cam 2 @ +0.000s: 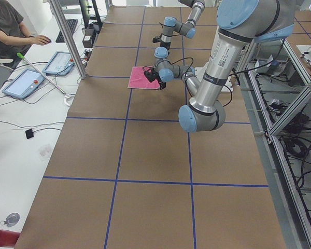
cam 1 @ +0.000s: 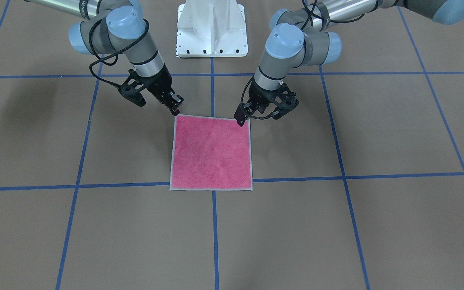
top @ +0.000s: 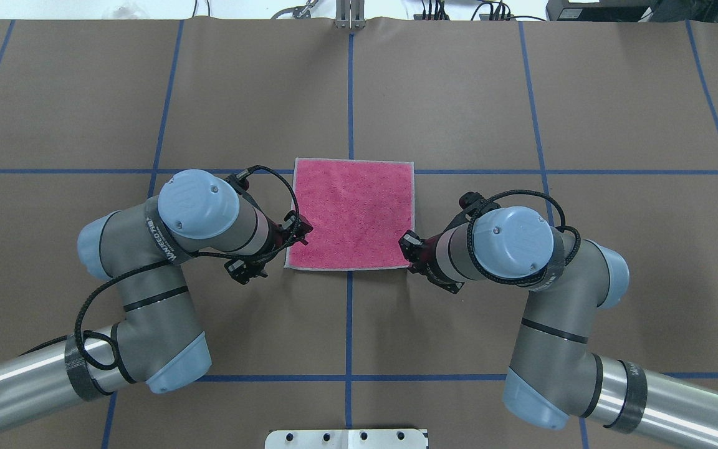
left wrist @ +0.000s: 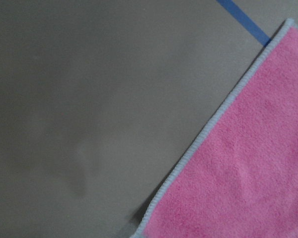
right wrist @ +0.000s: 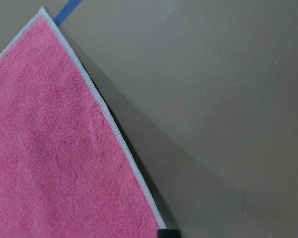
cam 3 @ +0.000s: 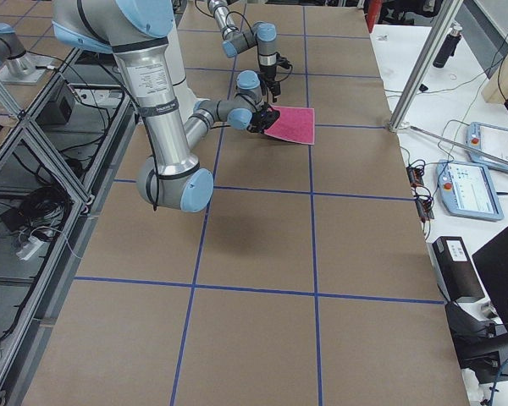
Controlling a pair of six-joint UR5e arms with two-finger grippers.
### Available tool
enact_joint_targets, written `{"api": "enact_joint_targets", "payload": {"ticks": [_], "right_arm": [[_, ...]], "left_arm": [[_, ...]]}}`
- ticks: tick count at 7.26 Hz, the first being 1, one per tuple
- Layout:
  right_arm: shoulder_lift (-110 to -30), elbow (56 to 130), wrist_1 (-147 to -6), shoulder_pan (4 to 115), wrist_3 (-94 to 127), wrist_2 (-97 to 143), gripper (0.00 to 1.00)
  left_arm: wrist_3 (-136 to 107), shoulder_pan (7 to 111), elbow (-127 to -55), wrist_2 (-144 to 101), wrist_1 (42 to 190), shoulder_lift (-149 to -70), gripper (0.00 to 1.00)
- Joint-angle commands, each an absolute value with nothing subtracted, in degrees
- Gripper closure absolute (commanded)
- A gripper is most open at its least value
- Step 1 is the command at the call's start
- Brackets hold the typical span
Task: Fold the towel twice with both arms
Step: 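Lower both grippers onto the towel's near corners and close them, then hold the near corners with both grippers, pinching the towel edge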
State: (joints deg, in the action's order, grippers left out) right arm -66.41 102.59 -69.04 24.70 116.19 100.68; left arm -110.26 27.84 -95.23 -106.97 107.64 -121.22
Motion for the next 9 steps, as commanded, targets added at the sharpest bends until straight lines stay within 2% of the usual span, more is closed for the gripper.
{"api": "enact_joint_targets", "payload": {"ticks": [1, 2, 3, 4, 7, 9], "right_arm": [[-66.45, 102.57, -69.08, 24.70, 116.19, 100.63, 1.00], [-66.53, 102.48, -69.08, 24.61, 116.19, 100.72, 1.00], [-66.45, 102.48, -69.08, 24.61, 116.19, 100.72, 1.00], [-66.53, 102.48, -69.08, 24.70, 116.19, 100.72, 1.00], [-66.53, 102.48, -69.17, 24.70, 116.19, 100.81, 1.00], [-66.53, 102.48, -69.17, 24.70, 116.19, 100.81, 1.00]], "left_arm": [[-110.30, 26.02, -95.01, -103.90, 107.84, -121.29, 0.12], [-110.30, 26.02, -95.01, -103.80, 107.93, -121.29, 0.22], [-110.22, 25.93, -95.01, -103.71, 108.10, -121.20, 0.24], [-110.21, 26.01, -95.01, -103.71, 108.63, -121.11, 0.31], [-109.69, 26.02, -95.10, -103.62, 108.72, -121.03, 0.40], [-109.77, 25.93, -95.01, -103.62, 108.72, -121.03, 0.40]]}}
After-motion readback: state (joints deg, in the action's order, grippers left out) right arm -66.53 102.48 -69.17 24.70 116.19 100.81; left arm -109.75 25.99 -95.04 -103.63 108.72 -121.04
